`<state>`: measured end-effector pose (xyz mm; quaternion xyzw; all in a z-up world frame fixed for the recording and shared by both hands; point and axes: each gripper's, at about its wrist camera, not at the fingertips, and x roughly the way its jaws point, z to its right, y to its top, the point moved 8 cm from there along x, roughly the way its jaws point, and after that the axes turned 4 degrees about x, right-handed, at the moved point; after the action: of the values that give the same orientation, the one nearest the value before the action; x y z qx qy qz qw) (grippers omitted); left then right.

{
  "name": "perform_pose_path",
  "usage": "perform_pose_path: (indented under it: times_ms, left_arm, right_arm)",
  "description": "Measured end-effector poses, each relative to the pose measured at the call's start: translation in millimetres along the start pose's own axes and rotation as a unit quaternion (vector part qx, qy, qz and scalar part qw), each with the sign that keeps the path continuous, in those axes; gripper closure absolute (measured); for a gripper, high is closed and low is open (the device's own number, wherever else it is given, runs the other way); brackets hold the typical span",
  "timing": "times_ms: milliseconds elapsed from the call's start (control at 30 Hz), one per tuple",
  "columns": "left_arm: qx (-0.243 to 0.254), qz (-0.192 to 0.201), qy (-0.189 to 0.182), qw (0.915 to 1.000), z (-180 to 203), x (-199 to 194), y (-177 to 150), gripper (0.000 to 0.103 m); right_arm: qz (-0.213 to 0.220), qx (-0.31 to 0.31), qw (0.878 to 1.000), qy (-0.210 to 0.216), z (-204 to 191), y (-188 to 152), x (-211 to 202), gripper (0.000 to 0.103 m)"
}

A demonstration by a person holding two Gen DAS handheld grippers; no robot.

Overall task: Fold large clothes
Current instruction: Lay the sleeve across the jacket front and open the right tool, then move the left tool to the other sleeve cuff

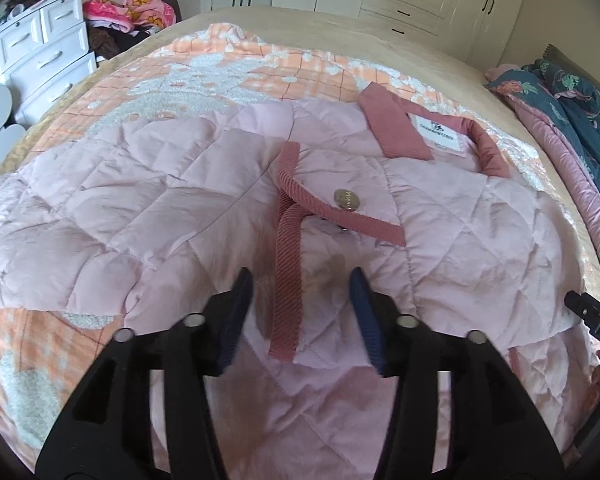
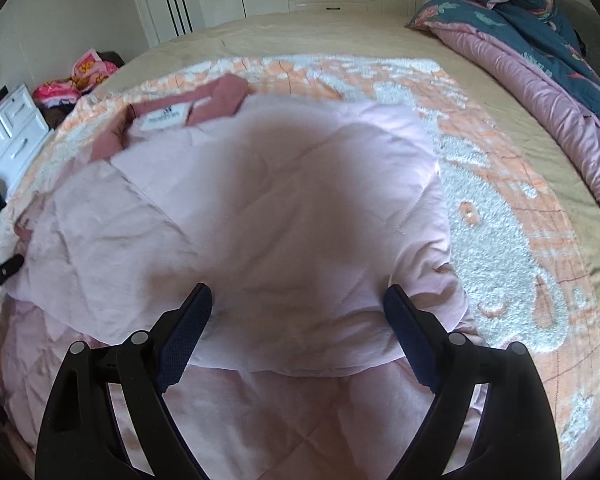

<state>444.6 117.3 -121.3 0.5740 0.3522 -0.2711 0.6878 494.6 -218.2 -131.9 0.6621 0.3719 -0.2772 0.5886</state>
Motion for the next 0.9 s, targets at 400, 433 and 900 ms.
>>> perform_pose_path:
  times_ms: [400, 433, 900]
  left_arm:
    - [0.010, 0.024, -0.015, 0.9995, 8.4, -51.7, 0.8, 0.009]
    - [0.016, 0.026, -0.014, 0.9994, 7.3, -56.8, 0.6, 0.009]
    - [-0.019, 0.059, 0.029, 0.9977, -66.9, -105.4, -3.7, 0.009]
  right_arm:
    - [0.077, -0.027, 0.996, 0.022, -58.2, 18.3, -63.6, 0.004]
    - [0.083, -0.034, 0.996, 0.027, -67.2, 18.2, -70.3, 0.004]
    - [0.116, -0.110, 0.986, 0.054, -172.8, 4.0, -112.7, 0.004]
